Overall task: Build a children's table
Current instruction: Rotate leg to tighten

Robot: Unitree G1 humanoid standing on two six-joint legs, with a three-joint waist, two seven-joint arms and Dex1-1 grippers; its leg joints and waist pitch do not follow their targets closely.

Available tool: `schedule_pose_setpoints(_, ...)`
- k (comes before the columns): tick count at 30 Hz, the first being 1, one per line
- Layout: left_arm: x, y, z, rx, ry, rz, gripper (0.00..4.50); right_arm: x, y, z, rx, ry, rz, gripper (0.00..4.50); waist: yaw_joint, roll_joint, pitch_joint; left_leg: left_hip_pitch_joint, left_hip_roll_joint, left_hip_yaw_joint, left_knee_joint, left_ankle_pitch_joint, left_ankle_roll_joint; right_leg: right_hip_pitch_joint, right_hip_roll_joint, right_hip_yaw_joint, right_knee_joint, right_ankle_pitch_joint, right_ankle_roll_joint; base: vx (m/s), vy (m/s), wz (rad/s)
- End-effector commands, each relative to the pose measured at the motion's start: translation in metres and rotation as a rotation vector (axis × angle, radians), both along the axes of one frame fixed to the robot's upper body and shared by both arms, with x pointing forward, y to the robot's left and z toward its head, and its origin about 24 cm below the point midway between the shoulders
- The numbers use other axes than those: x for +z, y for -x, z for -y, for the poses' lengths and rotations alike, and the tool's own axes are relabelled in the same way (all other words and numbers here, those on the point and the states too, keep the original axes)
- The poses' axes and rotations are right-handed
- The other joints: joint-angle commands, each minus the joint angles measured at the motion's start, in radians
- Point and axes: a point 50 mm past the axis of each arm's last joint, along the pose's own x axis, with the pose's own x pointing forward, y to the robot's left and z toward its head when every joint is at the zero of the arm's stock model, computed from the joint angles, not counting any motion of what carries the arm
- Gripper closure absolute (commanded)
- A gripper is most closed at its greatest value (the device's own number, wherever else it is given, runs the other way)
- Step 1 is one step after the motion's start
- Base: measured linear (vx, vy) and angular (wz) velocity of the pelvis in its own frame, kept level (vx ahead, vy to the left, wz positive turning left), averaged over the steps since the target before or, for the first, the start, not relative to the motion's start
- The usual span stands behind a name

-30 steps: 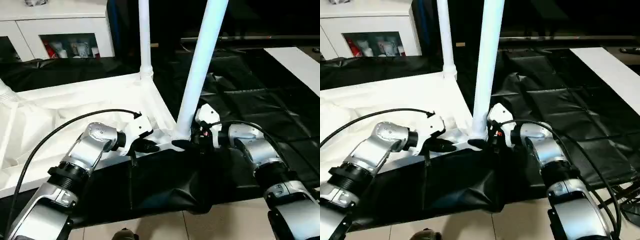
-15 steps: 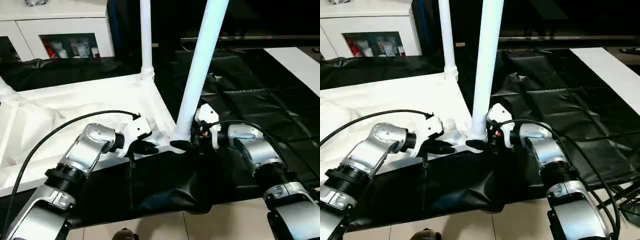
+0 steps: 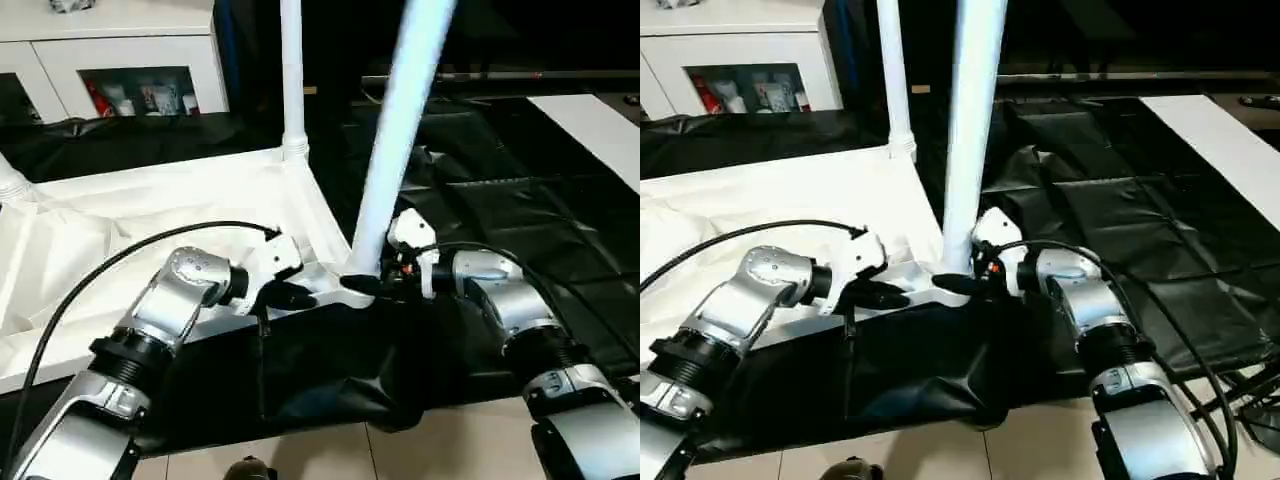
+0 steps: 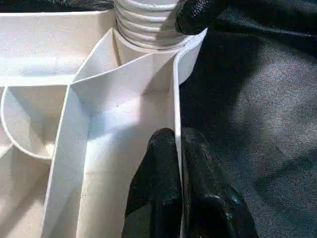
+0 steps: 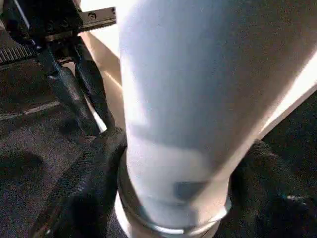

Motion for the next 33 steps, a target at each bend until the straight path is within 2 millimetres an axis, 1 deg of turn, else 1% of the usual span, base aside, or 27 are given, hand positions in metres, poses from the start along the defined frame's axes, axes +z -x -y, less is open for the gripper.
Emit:
schedule_pose_setpoints(1, 0.014, -0.002, 0.007, -0.059, 0.026, 0.059, 4.50, -0.006, 0.003, 0.002, -0.005, 0.009, -0.019, 1.77, -0.005, 0.008, -0.078, 0.020, 0.040, -0.009, -0.066, -0.223, 0.030, 0.060, -0.061, 0.052, -0.063, -0.152, -0.238, 0.000, 0.000, 0.00)
schedule_pose_setpoints(2, 0.014, -0.002, 0.007, -0.059, 0.026, 0.059, 4.50, -0.006, 0.003, 0.002, -0.005, 0.009, -0.020, 1.77, -0.005, 0.009, -0.077, 0.020, 0.040, -0.009, -0.067, -0.224, 0.030, 0.060, -0.061, 0.052, -0.063, -0.154, -0.238, 0.000, 0.000, 0.00)
schedule_pose_setpoints(4, 0.013, -0.002, 0.007, -0.057, 0.026, 0.058, 4.50, -0.007, 0.003, 0.002, -0.007, 0.012, -0.022, 1.80, -0.005, 0.005, -0.077, 0.020, 0.040, -0.008, -0.067, -0.224, 0.031, 0.061, -0.062, 0.052, -0.064, -0.164, -0.235, 0.000, 0.000, 0.00)
schedule_pose_setpoints(10, 0.013, -0.003, 0.007, -0.030, 0.036, 0.056, 4.50, -0.014, 0.003, 0.002, -0.035, 0.014, -0.036, 1.80, -0.005, 0.007, -0.077, 0.020, 0.040, -0.009, -0.066, -0.221, 0.031, 0.059, -0.062, 0.052, -0.063, -0.165, -0.235, 0.000, 0.000, 0.00)
schedule_pose_setpoints(11, 0.012, -0.006, 0.008, 0.012, 0.048, 0.056, 4.50, -0.019, 0.000, 0.002, -0.118, 0.000, -0.065, 1.80, -0.006, 0.008, -0.077, 0.020, 0.040, -0.008, -0.066, -0.222, 0.030, 0.059, -0.062, 0.053, -0.064, -0.165, -0.236, 0.000, 0.000, 0.00)
schedule_pose_setpoints(12, 0.012, -0.007, 0.008, 0.023, 0.051, 0.055, 4.50, -0.022, -0.001, 0.002, -0.149, -0.005, -0.077, 1.80, -0.008, 0.009, -0.076, 0.020, 0.041, -0.009, -0.067, -0.224, 0.028, 0.058, -0.062, 0.053, -0.063, -0.168, -0.237, 0.000, 0.000, 0.00)
schedule_pose_setpoints(13, 0.011, -0.011, 0.010, 0.072, 0.066, 0.052, 4.50, -0.028, -0.002, 0.002, -0.219, -0.016, -0.101, 1.81, -0.012, 0.007, -0.075, 0.020, 0.039, -0.009, -0.069, -0.241, 0.016, 0.059, -0.064, 0.053, -0.068, -0.198, -0.233, 0.000, 0.000, 0.00)
schedule_pose_setpoints(14, 0.010, -0.016, 0.012, 0.132, 0.081, 0.051, 4.50, -0.033, -0.003, 0.001, -0.283, -0.024, -0.121, 1.81, -0.012, 0.007, -0.074, 0.022, 0.038, -0.010, -0.070, -0.252, 0.010, 0.057, -0.064, 0.053, -0.069, -0.214, -0.229, 0.000, 0.000, 0.00)
schedule_pose_setpoints(15, 0.009, -0.020, 0.013, 0.179, 0.090, 0.048, 4.50, -0.037, -0.003, 0.000, -0.325, -0.032, -0.135, 1.81, -0.014, 0.006, -0.072, 0.025, 0.036, -0.011, -0.071, -0.275, 0.003, 0.057, -0.065, 0.052, -0.075, -0.260, -0.217, 0.000, 0.000, 0.00)
schedule_pose_setpoints(17, 0.006, -0.028, 0.017, 0.260, 0.091, 0.060, 4.50, -0.043, -0.006, -0.004, -0.430, -0.050, -0.164, 1.82, -0.016, 0.008, -0.066, 0.031, 0.035, -0.010, -0.074, -0.311, -0.008, 0.052, -0.065, 0.053, -0.086, -0.326, -0.199, 0.000, 0.000, 0.00)
schedule_pose_setpoints(18, 0.004, -0.034, 0.020, 0.329, 0.079, 0.070, 4.50, -0.047, -0.009, -0.010, -0.529, -0.050, -0.185, 1.82, -0.019, 0.010, -0.062, 0.036, 0.034, -0.013, -0.077, -0.350, -0.021, 0.050, -0.066, 0.051, -0.093, -0.390, -0.180, 0.000, 0.000, 0.00)
schedule_pose_setpoints(19, 0.005, -0.039, 0.024, 0.381, 0.081, 0.076, 4.50, -0.048, -0.012, -0.013, -0.611, -0.064, -0.199, 1.82, -0.020, 0.014, -0.062, 0.041, 0.034, -0.018, -0.078, -0.385, -0.035, 0.050, -0.069, 0.049, -0.098, -0.443, -0.161, 0.000, 0.000, 0.00)
schedule_pose_setpoints(20, 0.005, -0.040, 0.024, 0.390, 0.081, 0.077, 4.50, -0.048, -0.013, -0.014, -0.625, -0.066, -0.202, 1.83, -0.023, 0.013, -0.060, 0.045, 0.034, -0.017, -0.079, -0.400, -0.037, 0.046, -0.068, 0.049, -0.104, -0.465, -0.153, 0.000, 0.000, 0.00)
schedule_pose_setpoints(21, 0.005, -0.042, 0.026, 0.417, 0.082, 0.079, 4.50, -0.048, -0.014, -0.016, -0.668, -0.073, -0.211, 1.83, -0.025, 0.011, -0.060, 0.045, 0.033, -0.019, -0.080, -0.414, -0.040, 0.048, -0.070, 0.048, -0.107, -0.485, -0.143, 0.000, 0.000, 0.00)
schedule_pose_setpoints(22, 0.007, -0.047, 0.033, 0.476, 0.075, 0.096, 4.50, -0.048, -0.019, -0.022, -0.797, -0.089, -0.235, 1.83, -0.026, 0.013, -0.062, 0.042, 0.033, -0.022, -0.082, -0.415, -0.040, 0.048, -0.071, 0.048, -0.108, -0.492, -0.133, 0.000, 0.000, 0.00)
schedule_pose_setpoints(23, 0.008, -0.048, 0.034, 0.486, 0.073, 0.100, 4.50, -0.048, -0.020, -0.022, -0.817, -0.091, -0.240, 1.83, -0.027, 0.013, -0.062, 0.045, 0.033, -0.021, -0.081, -0.415, -0.044, 0.043, -0.070, 0.048, -0.109, -0.491, -0.131, 0.000, 0.000, 0.00)
schedule_pose_setpoints(24, 0.009, -0.052, 0.041, 0.528, 0.055, 0.123, 4.50, -0.046, -0.024, -0.028, -0.911, -0.099, -0.258, 1.83, -0.028, 0.012, -0.063, 0.045, 0.033, -0.024, -0.083, -0.419, -0.048, 0.046, -0.070, 0.047, -0.107, -0.479, -0.133, 0.000, 0.000, 0.00)
schedule_pose_setpoints(25, 0.009, -0.053, 0.041, 0.530, 0.054, 0.125, 4.50, -0.046, -0.024, -0.029, -0.916, -0.099, -0.258, 1.83, -0.030, 0.012, -0.064, 0.047, 0.032, -0.023, -0.082, -0.418, -0.049, 0.043, -0.069, 0.047, -0.109, -0.471, -0.132, 0.000, 0.000, 0.00)
schedule_pose_setpoints(26, 0.009, -0.054, 0.043, 0.540, 0.049, 0.132, 4.50, -0.045, -0.025, -0.030, -0.938, -0.100, -0.261, 1.83, -0.033, 0.010, -0.064, 0.041, 0.031, -0.022, -0.082, -0.410, -0.042, 0.046, -0.068, 0.047, -0.107, -0.450, -0.134, 0.000, 0.000, 0.00)
schedule_pose_setpoints(27, 0.009, -0.055, 0.046, 0.556, 0.044, 0.143, 4.50, -0.044, -0.027, -0.033, -0.967, -0.083, -0.254, 1.83, -0.031, 0.011, -0.066, 0.039, 0.032, -0.022, -0.082, -0.402, -0.038, 0.049, -0.070, 0.048, -0.105, -0.433, -0.136, 0.000, 0.000, 0.00)
schedule_pose_setpoints(28, 0.008, -0.056, 0.050, 0.566, 0.037, 0.149, 4.50, -0.040, -0.030, -0.036, -0.985, -0.063, -0.217, 1.83, -0.032, 0.010, -0.067, 0.040, 0.032, -0.020, -0.082, -0.390, -0.035, 0.045, -0.067, 0.050, -0.103, -0.405, -0.142, 0.000, 0.000, 0.00)
schedule_pose_setpoints(29, 0.008, -0.056, 0.050, 0.566, 0.037, 0.149, 4.50, -0.040, -0.030, -0.036, -0.985, -0.063, -0.217, 1.83, -0.032, 0.011, -0.069, 0.040, 0.031, -0.019, -0.081, -0.383, -0.035, 0.045, -0.067, 0.051, -0.101, -0.390, -0.146, 0.000, 0.000, 0.00)
schedule_pose_setpoints(30, 0.007, -0.056, 0.052, 0.563, 0.032, 0.153, 4.50, -0.037, -0.031, -0.039, -1.000, -0.082, -0.219, 1.83, -0.031, 0.010, -0.070, 0.036, 0.031, -0.018, -0.082, -0.363, -0.031, 0.050, -0.068, 0.051, -0.098, -0.359, -0.153, 0.000, 0.000, 0.00)
schedule_pose_setpoints(32, 0.006, -0.055, 0.054, 0.546, 0.032, 0.156, 4.50, -0.036, -0.032, -0.040, -0.999, -0.088, -0.220, 1.83, -0.029, 0.007, -0.070, 0.032, 0.032, -0.016, -0.082, -0.341, -0.022, 0.053, -0.068, 0.052, -0.094, -0.319, -0.162, 0.000, 0.000, 0.00)
schedule_pose_setpoints(33, 0.006, -0.054, 0.054, 0.527, 0.037, 0.157, 4.50, -0.035, -0.033, -0.040, -0.998, -0.107, -0.232, 1.83, -0.029, 0.008, -0.071, 0.028, 0.032, -0.016, -0.082, -0.325, -0.016, 0.056, -0.068, 0.053, -0.090, -0.297, -0.167, 0.000, 0.000, 0.00)
